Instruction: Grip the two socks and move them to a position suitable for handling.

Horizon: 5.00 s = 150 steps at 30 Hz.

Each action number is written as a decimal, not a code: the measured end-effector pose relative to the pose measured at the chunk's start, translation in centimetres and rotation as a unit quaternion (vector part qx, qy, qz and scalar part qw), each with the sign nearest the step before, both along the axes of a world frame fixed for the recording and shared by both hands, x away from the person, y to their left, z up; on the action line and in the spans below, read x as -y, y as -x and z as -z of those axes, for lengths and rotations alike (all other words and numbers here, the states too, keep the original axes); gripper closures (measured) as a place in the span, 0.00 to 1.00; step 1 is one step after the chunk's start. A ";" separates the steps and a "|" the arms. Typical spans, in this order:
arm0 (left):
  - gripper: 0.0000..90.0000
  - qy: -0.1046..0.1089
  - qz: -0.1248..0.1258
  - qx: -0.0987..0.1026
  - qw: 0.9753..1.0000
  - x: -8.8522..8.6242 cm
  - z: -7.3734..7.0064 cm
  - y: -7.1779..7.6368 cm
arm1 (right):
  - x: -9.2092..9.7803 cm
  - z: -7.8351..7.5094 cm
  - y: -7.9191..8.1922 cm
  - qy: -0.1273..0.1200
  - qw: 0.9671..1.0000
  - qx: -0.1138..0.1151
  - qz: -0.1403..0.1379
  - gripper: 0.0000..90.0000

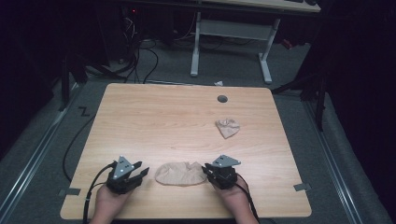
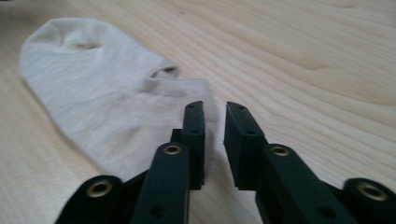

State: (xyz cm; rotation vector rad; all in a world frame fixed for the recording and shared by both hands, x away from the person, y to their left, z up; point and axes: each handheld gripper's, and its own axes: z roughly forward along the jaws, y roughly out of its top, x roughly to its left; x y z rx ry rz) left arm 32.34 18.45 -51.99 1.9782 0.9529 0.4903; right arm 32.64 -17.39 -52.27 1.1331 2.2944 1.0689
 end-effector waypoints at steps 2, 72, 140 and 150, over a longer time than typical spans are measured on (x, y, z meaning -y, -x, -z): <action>0.65 -0.003 -0.009 -0.006 1.000 -0.9 0.3 -0.3 | 0.6 0.0 -0.2 0.001 1.000 0.009 0.021 0.78; 0.57 0.001 0.009 -0.012 1.000 -2.0 0.8 -0.6 | 8.6 -1.7 -17.6 0.037 0.976 -0.081 0.199 0.91; 0.57 -0.003 0.017 -0.014 1.000 -1.5 0.9 -0.5 | 8.9 -3.8 -7.9 0.043 0.985 -0.035 0.162 0.95; 0.57 -0.004 0.018 -0.013 1.000 -1.5 0.9 -0.5 | 8.5 -6.3 -7.0 0.043 0.988 -0.007 0.149 0.95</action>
